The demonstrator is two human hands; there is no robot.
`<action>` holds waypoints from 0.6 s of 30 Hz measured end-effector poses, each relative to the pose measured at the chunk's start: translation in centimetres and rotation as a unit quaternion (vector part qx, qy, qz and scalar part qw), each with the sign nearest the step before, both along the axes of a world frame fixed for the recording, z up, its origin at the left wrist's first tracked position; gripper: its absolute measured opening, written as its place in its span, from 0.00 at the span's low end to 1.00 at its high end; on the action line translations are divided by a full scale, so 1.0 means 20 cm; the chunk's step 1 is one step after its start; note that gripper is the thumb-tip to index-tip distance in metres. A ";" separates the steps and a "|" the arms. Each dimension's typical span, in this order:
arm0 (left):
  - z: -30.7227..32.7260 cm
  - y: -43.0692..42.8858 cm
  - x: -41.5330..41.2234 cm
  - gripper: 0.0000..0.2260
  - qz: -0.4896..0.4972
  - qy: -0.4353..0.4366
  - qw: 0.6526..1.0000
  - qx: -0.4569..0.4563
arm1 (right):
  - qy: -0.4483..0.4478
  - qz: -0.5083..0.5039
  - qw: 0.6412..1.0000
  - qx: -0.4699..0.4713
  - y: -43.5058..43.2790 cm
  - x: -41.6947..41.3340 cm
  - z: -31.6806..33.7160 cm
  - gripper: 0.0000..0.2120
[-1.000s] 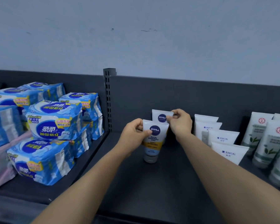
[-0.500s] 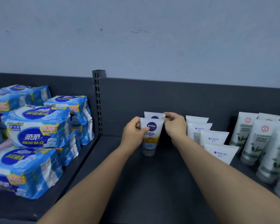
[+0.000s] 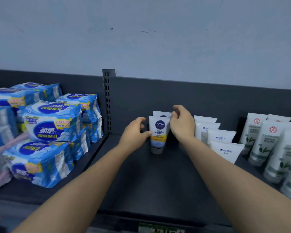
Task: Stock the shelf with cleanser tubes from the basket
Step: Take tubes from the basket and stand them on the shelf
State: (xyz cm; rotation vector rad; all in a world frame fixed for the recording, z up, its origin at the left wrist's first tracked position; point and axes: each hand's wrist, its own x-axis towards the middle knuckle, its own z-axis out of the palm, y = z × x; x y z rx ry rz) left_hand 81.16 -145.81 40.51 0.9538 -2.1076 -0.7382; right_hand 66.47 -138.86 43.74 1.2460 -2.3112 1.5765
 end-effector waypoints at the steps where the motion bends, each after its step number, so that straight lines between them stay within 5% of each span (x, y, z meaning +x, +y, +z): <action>1: 0.02 0.01 0.04 0.25 0.017 -0.040 0.999 -0.026 | 0.024 0.010 1.000 -0.002 0.01 0.02 0.00 0.17; 6: 0.10 0.11 0.28 0.22 0.105 -0.200 0.964 -0.137 | 0.124 0.088 0.988 0.023 0.07 0.18 0.02 0.18; 18: 0.07 0.71 0.86 0.19 0.307 -0.375 0.859 -0.165 | 0.276 0.295 0.904 0.138 0.36 0.70 -0.10 0.20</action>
